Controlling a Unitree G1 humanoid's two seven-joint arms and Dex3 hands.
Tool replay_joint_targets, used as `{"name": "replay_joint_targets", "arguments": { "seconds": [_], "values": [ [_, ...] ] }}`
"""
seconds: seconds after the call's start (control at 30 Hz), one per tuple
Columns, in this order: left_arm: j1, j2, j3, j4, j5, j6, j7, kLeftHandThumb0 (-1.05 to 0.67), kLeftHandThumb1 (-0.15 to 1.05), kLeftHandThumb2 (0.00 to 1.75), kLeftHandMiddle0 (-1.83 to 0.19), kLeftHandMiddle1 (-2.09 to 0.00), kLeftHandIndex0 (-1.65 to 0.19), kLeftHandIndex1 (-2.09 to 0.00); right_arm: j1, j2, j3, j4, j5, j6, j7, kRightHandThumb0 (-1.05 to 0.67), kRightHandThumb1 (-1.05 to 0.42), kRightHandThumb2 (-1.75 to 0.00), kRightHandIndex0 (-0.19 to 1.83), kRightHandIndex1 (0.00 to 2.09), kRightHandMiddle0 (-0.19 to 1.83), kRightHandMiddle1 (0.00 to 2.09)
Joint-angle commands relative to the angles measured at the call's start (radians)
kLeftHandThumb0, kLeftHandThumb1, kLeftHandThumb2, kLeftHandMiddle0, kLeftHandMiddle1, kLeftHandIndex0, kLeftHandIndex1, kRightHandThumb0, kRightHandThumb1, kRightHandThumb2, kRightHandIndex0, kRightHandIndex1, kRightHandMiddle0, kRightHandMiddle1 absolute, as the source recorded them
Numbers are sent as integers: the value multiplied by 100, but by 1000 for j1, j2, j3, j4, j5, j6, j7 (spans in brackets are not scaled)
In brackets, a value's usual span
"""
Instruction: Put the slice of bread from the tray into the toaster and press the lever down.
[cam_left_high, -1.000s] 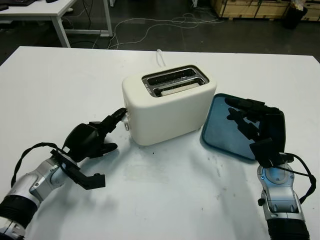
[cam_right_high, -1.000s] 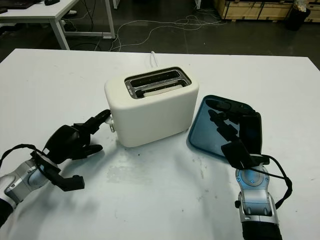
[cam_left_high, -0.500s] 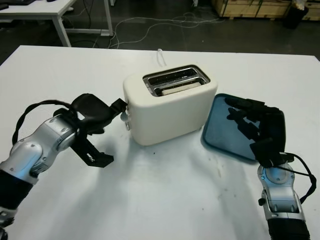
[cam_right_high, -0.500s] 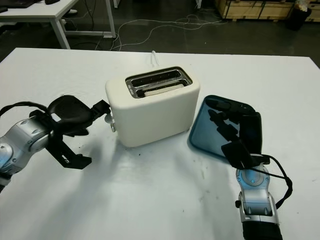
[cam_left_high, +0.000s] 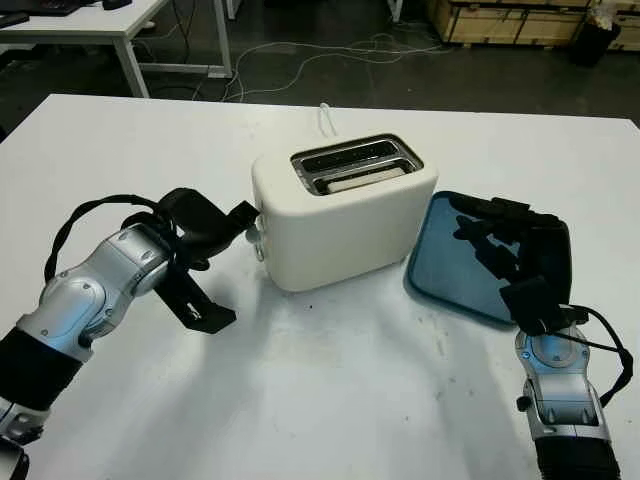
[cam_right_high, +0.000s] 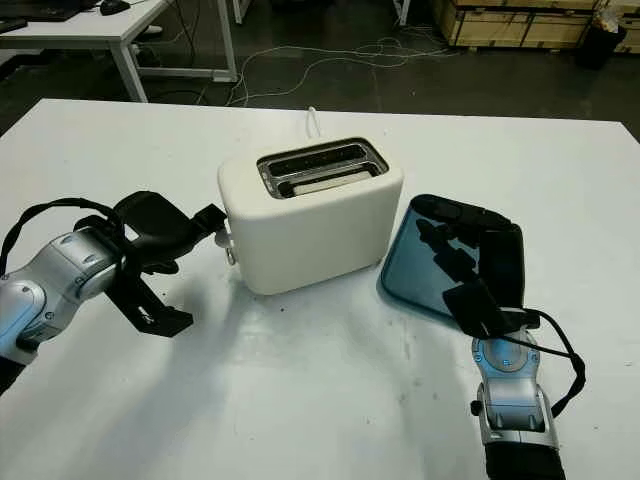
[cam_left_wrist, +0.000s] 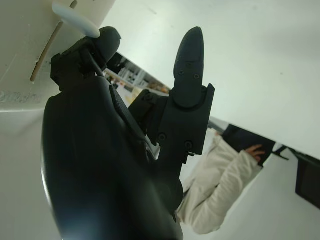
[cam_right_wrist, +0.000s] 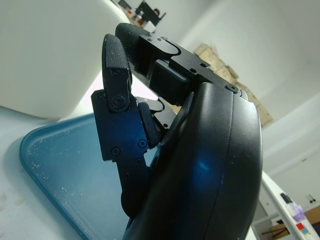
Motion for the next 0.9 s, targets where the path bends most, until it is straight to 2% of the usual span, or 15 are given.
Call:
{"name": "replay_joint_targets", "arguments": {
  "seconds": [0.0,0.07,0.1,0.13,0.2,0.23,0.3,0.37,0.43,0.5,0.63,0.73,0.87],
  "values": [
    [72,-97,-79,33,-43,-81,56,-42,92,13,-81,-175,-79,-159,-1,-1,-2,6,7,-21,-3,-43,-92,-20,88,98,112,0],
    [86,-102,-50,61,-47,-73,169,-40,92,20,-78,-175,-74,-155,-2,1,-1,9,7,-17,-3,-43,-92,-20,88,98,113,0],
    [96,-107,-29,75,-54,-67,231,-37,87,29,-77,-174,-77,-143,-3,1,-2,12,8,-16,-3,-44,-92,-20,88,98,112,0],
    [111,-115,1,87,-78,-60,289,-36,85,34,-75,-174,-76,-142,-6,0,-2,18,8,-16,-3,-44,-92,-20,88,98,112,0],
    [134,-126,55,106,-129,-51,374,-36,89,29,-70,-164,-72,-123,-9,-4,-4,23,10,-5,2,-45,-92,-20,88,102,112,0],
    [146,-133,87,114,-159,-44,414,-37,91,25,-69,-150,-71,-102,-12,-9,-6,26,13,1,8,-46,-92,-20,87,103,112,0],
    [166,-148,149,134,-207,-27,500,-40,92,22,-64,-131,-65,-75,-20,-25,-16,30,33,17,32,-49,-92,-17,84,102,108,0],
    [180,-166,217,136,-252,20,545,-43,92,23,-58,-129,-59,-65,-31,-56,-30,40,65,10,78,-50,-92,-15,83,88,103,0],
    [190,-174,279,124,-296,56,550,-48,92,27,-51,-128,-55,-58,-42,-89,-41,37,88,24,121,-56,-92,-14,83,72,95,0],
    [199,-170,330,105,-328,81,545,-50,92,28,-50,-125,-54,-56,-54,-132,-48,28,103,44,171,-60,-92,-14,80,64,89,0],
    [212,-136,423,85,-405,76,522,-52,92,21,-49,-131,-60,-54,-99,-225,-77,30,177,92,298,-65,-92,-9,85,22,77,0],
    [221,-94,472,66,-448,67,483,-54,92,18,-47,-128,-63,-52,-145,-279,-98,44,219,125,362,-65,-92,-4,88,13,79,1],
    [234,-50,508,10,-472,90,406,-54,92,13,-49,-118,-71,-41,-197,-341,-91,69,183,158,381,-66,-91,-1,90,10,81,1]
  ]
}}
